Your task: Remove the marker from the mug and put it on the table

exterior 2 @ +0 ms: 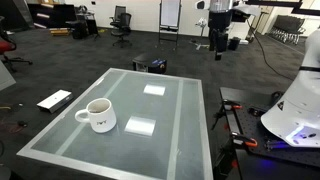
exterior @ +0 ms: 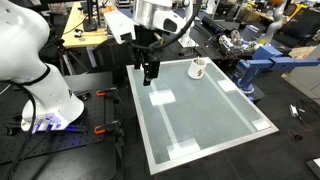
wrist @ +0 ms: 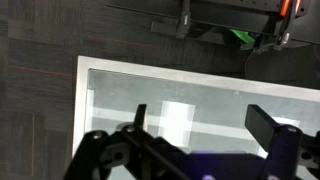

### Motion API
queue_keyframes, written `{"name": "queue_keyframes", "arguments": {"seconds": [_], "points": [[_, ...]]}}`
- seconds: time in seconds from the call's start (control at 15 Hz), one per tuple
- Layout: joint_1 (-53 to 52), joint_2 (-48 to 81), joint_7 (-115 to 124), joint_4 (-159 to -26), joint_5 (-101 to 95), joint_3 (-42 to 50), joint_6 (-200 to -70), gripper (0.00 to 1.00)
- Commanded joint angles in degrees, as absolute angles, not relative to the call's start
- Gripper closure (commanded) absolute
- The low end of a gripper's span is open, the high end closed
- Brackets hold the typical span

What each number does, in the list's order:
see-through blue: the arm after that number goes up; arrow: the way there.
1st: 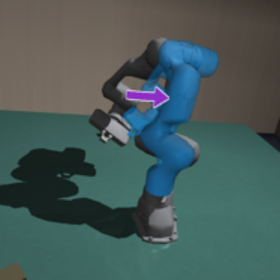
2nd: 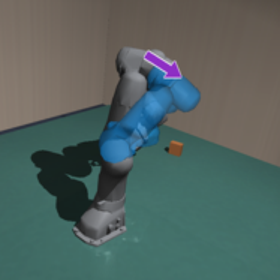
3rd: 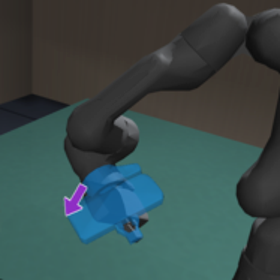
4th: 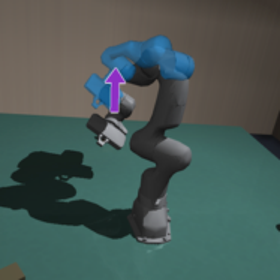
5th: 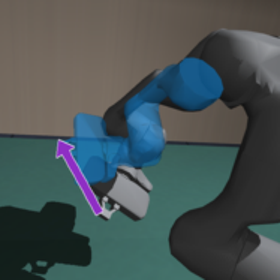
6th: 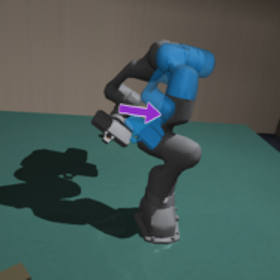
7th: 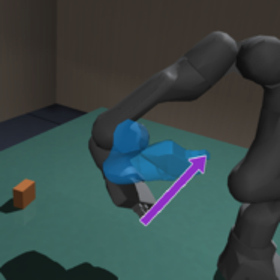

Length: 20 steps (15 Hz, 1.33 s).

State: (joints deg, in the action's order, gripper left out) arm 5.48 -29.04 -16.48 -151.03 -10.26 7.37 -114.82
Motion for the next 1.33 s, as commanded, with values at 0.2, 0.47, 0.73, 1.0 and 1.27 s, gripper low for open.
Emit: {"name": "queue_keyframes", "arguments": {"seconds": [0.2, 0.47, 0.73, 1.0, 1.27], "points": [[5.2, -29.1, -16.3, -151.0, -10.4, 7.6, -114.7, 0.00], [5.2, -29.1, -16.3, -151.0, -10.4, 7.6, -114.7, 0.00], [5.2, -29.1, -16.3, -151.0, -10.4, 7.6, -114.7, 0.00], [4.5, -28.1, -17.2, -149.9, -10.0, 7.6, -115.6, 0.00], [3.3, -25.7, -18.4, -146.5, -10.3, 7.3, -117.2, 0.00]]}}
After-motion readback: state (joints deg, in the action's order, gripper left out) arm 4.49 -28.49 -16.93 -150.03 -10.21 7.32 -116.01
